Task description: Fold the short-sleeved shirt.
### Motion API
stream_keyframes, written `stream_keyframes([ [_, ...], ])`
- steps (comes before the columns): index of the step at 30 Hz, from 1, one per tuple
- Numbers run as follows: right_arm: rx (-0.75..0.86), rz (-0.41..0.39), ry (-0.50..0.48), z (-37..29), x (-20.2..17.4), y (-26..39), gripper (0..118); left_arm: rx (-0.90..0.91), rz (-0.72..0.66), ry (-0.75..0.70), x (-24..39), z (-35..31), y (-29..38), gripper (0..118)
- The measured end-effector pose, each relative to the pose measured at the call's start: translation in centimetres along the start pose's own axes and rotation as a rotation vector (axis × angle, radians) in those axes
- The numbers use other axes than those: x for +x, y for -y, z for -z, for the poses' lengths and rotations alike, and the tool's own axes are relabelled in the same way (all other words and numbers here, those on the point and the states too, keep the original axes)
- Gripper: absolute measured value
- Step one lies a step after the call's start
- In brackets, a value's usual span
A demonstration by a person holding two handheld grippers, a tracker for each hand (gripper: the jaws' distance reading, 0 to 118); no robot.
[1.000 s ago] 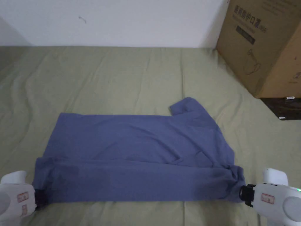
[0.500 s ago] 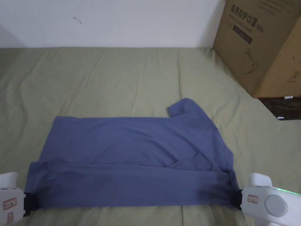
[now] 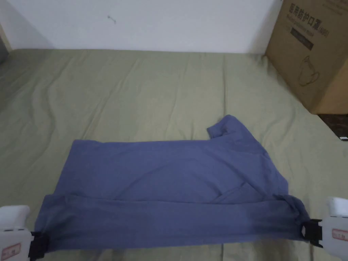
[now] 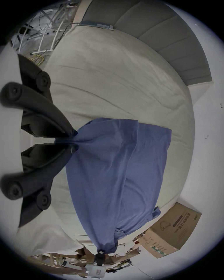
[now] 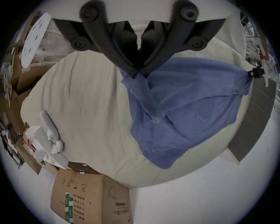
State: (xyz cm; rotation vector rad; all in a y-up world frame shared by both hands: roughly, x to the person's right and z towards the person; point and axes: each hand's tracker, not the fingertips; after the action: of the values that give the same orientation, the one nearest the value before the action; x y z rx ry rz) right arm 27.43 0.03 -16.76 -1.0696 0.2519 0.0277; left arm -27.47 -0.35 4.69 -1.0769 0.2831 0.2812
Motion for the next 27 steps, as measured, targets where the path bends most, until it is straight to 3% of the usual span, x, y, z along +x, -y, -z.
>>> stream_keyframes([
  [8,-0.079,0.012,0.011,1.3,0.2,4.4,0,-0.019,-0.075,-0.031,-0.7,1.2,3.7,7],
  [9,-0.066,-0.003,0.022,1.2,-0.1,4.4,2,-0.016,-0.09,-0.031,-1.0,1.4,3.5,14],
  [10,-0.06,-0.024,0.037,0.9,-0.3,4.1,20,-0.021,-0.083,-0.038,-0.9,1.3,3.1,35],
  [12,-0.053,-0.072,0.079,0.3,-0.4,3.4,72,-0.012,-0.045,-0.113,-0.9,1.0,2.6,78],
  [13,-0.047,-0.081,0.088,-0.2,-0.4,3.0,78,-0.014,-0.042,-0.109,-1.0,0.6,2.2,96],
  [14,-0.008,-0.08,0.076,-1.0,-0.4,2.4,78,0.001,-0.049,-0.1,-1.2,0.0,1.8,102],
  [17,0.047,-0.047,0.012,-2.5,-0.5,-0.2,78,0.08,-0.105,-0.06,-1.4,-1.2,-0.4,104],
  [18,0.067,-0.045,-0.008,-2.7,-0.7,-1.1,78,0.096,-0.12,-0.05,-1.5,-1.2,-1.3,103],
  [19,0.074,-0.053,-0.013,-2.3,-0.5,-2.1,72,0.106,-0.133,-0.03,-1.6,-1.0,-2.2,89],
  [20,0.074,-0.06,-0.013,-2.1,-0.8,-3.1,55,0.122,-0.143,-0.009,-1.1,-1.0,-3.0,63],
  [21,0.082,-0.074,-0.02,-1.7,-1.1,-3.9,28,0.128,-0.139,-0.004,-0.4,-1.1,-3.7,28],
  [22,0.087,-0.078,-0.021,-1.2,-1.4,-4.6,0,0.142,-0.13,0.008,-0.1,-0.6,-4.4,1],
  [25,0.051,0.029,-0.061,1.4,-1.8,-5.9,0,0.2,-0.073,-0.07,1.4,0.8,-5.9,1],
  [27,0.043,0.06,-0.083,3.4,-1.9,-6.1,0,0.175,-0.093,-0.07,1.5,1.7,-7.1,0],
])
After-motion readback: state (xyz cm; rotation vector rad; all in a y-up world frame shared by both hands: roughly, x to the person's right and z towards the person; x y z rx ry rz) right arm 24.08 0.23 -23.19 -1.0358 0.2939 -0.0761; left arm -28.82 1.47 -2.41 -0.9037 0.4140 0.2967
